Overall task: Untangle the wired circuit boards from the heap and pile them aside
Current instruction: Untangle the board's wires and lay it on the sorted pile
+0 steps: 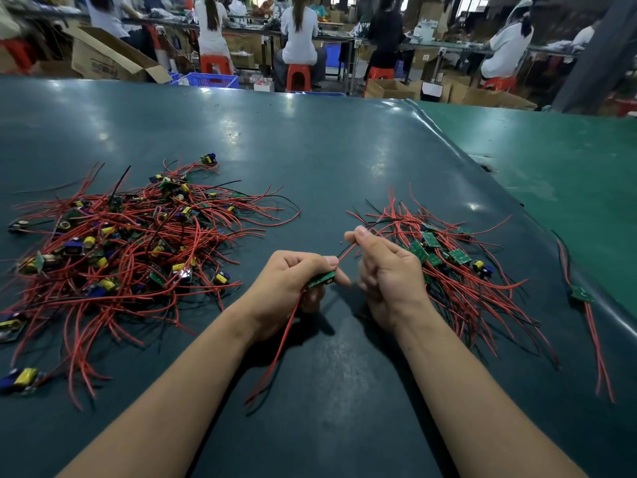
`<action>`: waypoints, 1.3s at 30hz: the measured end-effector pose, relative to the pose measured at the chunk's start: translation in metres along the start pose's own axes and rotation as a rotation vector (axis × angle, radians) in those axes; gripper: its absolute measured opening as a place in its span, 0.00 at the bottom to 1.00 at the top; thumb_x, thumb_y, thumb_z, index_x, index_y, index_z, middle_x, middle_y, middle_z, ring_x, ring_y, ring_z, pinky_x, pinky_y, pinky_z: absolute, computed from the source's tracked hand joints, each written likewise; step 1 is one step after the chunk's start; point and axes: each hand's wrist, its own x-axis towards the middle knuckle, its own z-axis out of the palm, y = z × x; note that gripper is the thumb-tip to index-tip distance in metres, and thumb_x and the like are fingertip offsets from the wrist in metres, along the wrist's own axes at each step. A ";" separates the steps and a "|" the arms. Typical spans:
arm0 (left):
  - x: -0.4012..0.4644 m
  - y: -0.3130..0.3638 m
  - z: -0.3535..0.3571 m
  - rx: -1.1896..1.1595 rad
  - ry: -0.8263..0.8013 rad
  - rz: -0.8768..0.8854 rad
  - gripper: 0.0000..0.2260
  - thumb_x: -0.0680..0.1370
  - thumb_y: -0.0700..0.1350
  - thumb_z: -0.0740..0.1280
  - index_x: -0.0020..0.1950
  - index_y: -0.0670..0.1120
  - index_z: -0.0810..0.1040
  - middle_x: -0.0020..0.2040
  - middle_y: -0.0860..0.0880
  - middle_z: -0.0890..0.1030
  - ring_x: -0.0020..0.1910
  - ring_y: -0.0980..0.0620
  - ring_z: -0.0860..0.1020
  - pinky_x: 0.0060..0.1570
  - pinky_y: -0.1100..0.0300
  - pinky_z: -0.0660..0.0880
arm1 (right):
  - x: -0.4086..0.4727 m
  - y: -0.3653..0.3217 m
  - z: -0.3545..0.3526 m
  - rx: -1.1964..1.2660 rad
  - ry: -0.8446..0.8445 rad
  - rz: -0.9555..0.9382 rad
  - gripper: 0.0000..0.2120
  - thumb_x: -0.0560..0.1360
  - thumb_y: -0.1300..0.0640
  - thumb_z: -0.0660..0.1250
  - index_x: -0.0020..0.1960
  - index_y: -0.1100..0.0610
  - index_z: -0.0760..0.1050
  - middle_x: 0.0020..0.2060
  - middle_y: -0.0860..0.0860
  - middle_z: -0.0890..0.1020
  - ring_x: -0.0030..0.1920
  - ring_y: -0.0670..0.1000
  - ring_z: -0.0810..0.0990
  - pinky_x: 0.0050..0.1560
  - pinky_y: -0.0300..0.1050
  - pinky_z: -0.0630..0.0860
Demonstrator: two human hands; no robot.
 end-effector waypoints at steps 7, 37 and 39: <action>-0.004 0.000 -0.004 0.070 -0.127 0.012 0.13 0.74 0.48 0.66 0.35 0.44 0.85 0.24 0.50 0.65 0.24 0.54 0.61 0.27 0.60 0.56 | 0.005 -0.010 -0.007 0.235 0.130 0.036 0.11 0.79 0.58 0.65 0.40 0.61 0.77 0.20 0.46 0.61 0.17 0.42 0.58 0.16 0.33 0.53; 0.000 -0.001 -0.003 -0.049 0.119 0.031 0.19 0.77 0.57 0.61 0.44 0.42 0.78 0.23 0.48 0.70 0.20 0.54 0.64 0.21 0.65 0.63 | -0.014 -0.007 -0.003 -0.336 -0.410 0.064 0.12 0.68 0.52 0.73 0.52 0.46 0.85 0.24 0.50 0.74 0.19 0.43 0.64 0.20 0.31 0.59; 0.002 0.000 -0.004 -0.070 0.126 0.002 0.21 0.75 0.60 0.61 0.50 0.42 0.77 0.24 0.49 0.70 0.20 0.54 0.64 0.21 0.65 0.63 | -0.013 -0.007 -0.002 -0.309 -0.360 0.031 0.13 0.67 0.52 0.74 0.51 0.49 0.85 0.23 0.48 0.72 0.19 0.44 0.61 0.21 0.31 0.57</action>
